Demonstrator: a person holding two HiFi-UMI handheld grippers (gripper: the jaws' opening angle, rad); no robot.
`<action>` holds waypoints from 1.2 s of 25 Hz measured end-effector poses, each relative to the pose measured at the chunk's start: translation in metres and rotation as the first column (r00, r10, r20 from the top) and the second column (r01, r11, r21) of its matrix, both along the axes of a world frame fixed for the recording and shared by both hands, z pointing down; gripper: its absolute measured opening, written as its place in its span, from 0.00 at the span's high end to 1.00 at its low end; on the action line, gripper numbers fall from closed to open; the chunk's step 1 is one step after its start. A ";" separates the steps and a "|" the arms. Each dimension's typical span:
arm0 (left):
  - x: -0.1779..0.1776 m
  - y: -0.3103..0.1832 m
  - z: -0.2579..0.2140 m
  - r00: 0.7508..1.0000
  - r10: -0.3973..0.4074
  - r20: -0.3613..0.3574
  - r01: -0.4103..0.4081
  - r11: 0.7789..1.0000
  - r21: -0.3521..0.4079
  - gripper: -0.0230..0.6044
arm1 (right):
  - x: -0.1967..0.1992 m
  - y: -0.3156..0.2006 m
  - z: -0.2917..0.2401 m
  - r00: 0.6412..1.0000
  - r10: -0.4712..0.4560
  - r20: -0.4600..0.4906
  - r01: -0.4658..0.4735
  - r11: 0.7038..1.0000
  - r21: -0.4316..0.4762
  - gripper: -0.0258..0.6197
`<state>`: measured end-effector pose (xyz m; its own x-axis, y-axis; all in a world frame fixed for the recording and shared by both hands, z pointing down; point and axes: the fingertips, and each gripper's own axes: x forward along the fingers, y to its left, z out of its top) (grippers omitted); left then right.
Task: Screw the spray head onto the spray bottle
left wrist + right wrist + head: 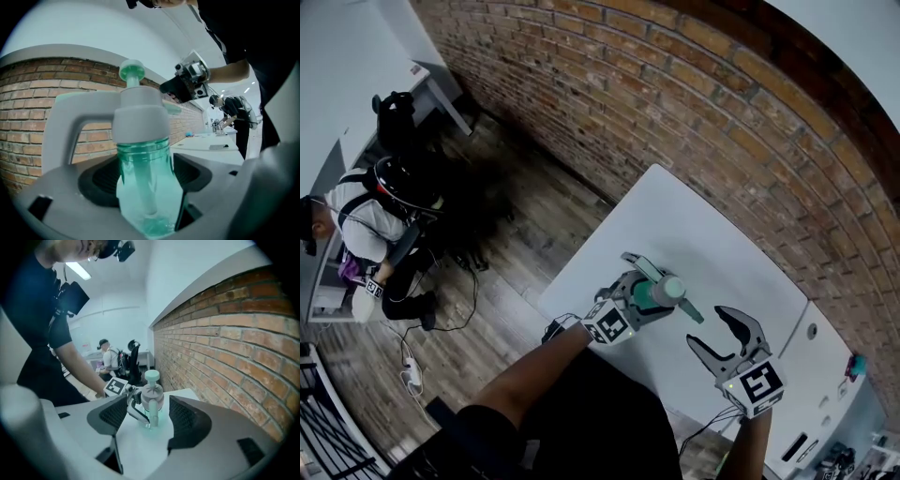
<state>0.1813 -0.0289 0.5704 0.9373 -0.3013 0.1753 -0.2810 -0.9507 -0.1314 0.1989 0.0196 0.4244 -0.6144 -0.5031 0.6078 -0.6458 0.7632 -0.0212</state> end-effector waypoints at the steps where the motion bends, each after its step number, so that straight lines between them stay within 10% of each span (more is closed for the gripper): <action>1: -0.001 0.001 0.000 1.000 -0.005 0.000 0.005 1.000 -0.001 0.44 | -0.007 -0.001 -0.001 0.998 -0.048 -0.051 0.046 0.998 -0.033 0.52; 9: 0.002 -0.002 -0.002 1.000 -0.004 -0.017 0.004 1.000 -0.002 0.43 | -0.046 -0.047 0.012 0.858 -0.348 -0.379 0.311 0.937 -0.157 0.52; 15: 0.003 -0.002 -0.003 0.999 0.002 -0.033 -0.002 1.000 0.014 0.43 | -0.062 -0.055 0.042 0.698 -0.517 -0.496 0.421 0.856 -0.300 0.52; 20: 0.000 0.000 -0.004 0.999 0.013 -0.033 -0.012 1.000 0.025 0.43 | -0.067 -0.053 0.061 0.636 -0.569 -0.521 0.445 0.822 -0.355 0.52; 30: -0.002 -0.002 -0.003 0.999 -0.003 -0.044 0.003 1.000 0.009 0.43 | -0.064 -0.055 0.070 0.682 -0.524 -0.510 0.377 0.849 -0.369 0.52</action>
